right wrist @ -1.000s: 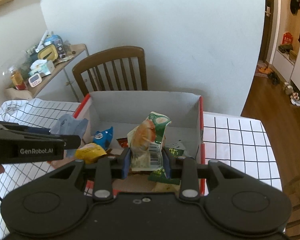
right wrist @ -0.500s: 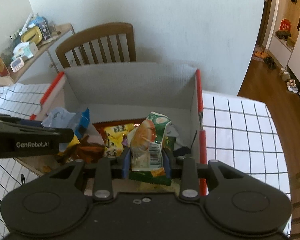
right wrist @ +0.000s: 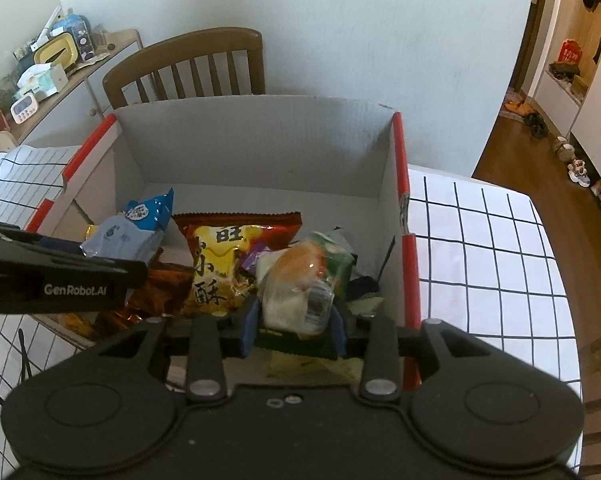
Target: Organize snacks
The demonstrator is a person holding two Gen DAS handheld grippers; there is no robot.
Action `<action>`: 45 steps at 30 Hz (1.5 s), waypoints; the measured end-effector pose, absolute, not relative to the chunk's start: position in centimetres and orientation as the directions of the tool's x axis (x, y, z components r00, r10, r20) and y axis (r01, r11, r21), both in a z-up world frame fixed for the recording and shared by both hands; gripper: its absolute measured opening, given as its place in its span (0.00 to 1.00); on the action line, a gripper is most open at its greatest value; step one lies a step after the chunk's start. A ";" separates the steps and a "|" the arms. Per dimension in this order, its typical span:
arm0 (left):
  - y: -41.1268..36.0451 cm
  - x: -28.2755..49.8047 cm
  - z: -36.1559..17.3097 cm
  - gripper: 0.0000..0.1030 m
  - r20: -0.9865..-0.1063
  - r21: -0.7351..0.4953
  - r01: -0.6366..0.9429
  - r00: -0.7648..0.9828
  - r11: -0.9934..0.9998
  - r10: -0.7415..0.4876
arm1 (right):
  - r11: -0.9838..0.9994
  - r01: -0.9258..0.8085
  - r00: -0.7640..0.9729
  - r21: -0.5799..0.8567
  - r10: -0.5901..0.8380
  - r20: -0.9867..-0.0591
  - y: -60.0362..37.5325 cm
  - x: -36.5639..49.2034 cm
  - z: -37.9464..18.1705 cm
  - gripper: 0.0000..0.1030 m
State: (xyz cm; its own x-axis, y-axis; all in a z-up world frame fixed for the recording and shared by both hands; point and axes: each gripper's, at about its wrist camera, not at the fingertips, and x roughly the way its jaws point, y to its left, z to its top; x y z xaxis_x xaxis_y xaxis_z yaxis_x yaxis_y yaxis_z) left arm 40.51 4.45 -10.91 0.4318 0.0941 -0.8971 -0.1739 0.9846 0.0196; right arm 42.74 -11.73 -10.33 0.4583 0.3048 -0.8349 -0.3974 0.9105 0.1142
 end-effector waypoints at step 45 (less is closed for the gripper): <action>2.8 25.8 0.6 0.77 -0.673 -0.075 -0.119 0.739 0.990 0.038 | 0.837 -0.480 0.598 0.265 0.532 -0.599 -17.5 32.8 0.6 0.99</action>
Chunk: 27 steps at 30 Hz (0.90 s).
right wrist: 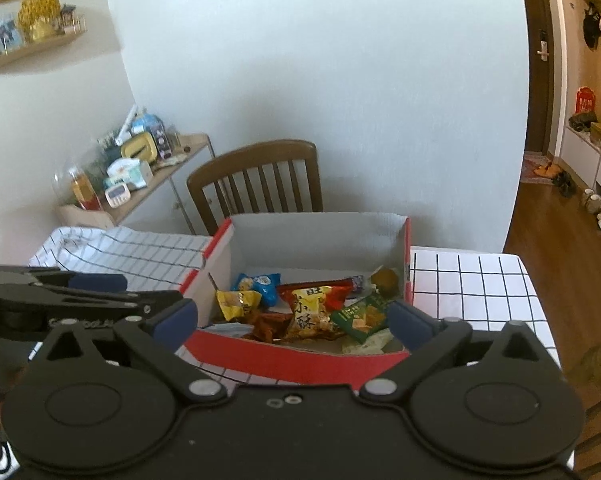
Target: Organize snacks
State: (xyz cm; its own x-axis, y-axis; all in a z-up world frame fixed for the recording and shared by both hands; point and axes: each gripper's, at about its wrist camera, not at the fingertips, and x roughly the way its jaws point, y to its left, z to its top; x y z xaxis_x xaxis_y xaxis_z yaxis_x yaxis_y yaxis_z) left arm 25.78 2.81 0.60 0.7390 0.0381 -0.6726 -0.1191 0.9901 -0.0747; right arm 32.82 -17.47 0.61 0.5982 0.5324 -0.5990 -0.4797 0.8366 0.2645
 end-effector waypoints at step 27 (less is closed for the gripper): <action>2.4 17.4 2.4 0.97 -0.593 -0.173 -0.131 0.805 0.976 0.003 | 0.809 -0.506 0.659 0.300 0.587 -0.471 -19.4 25.8 2.6 1.00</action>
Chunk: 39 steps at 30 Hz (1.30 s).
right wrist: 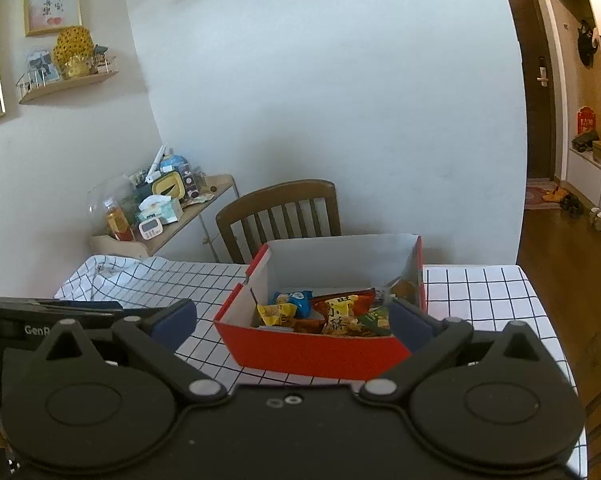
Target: Organize snacks
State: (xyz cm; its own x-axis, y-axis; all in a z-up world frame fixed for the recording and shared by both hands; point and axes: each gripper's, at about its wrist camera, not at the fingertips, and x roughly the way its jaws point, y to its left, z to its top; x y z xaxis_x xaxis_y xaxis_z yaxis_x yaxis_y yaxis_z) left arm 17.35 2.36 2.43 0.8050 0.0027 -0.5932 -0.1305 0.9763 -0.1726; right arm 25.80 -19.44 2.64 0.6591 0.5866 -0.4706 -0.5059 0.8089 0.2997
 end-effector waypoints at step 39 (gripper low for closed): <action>1.0 15.5 3.7 0.97 -0.561 -0.152 -0.135 0.827 0.979 0.026 | 0.821 -0.476 0.678 0.314 0.570 -0.464 -20.3 25.0 2.8 1.00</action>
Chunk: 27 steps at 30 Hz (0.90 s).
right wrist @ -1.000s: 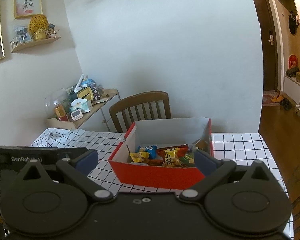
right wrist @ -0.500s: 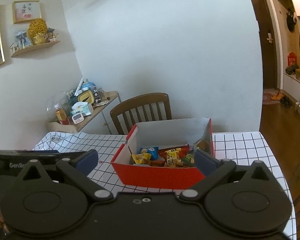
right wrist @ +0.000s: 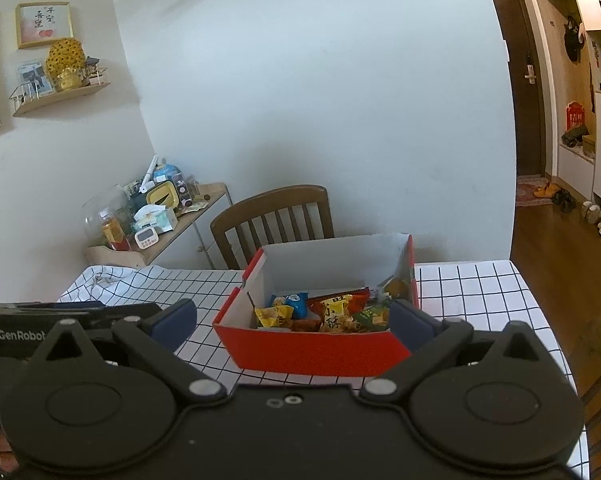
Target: Organize snacks
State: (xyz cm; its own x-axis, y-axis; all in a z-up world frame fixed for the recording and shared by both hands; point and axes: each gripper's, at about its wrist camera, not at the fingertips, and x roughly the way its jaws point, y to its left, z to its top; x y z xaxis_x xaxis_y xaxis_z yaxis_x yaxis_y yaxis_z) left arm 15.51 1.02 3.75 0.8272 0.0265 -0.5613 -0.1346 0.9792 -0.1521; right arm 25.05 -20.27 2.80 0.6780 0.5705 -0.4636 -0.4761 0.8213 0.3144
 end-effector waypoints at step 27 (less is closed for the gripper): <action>0.9 15.4 2.9 0.97 -0.599 -0.149 -0.167 0.800 0.975 0.046 | 0.819 -0.484 0.668 0.310 0.574 -0.474 -20.4 24.8 2.2 1.00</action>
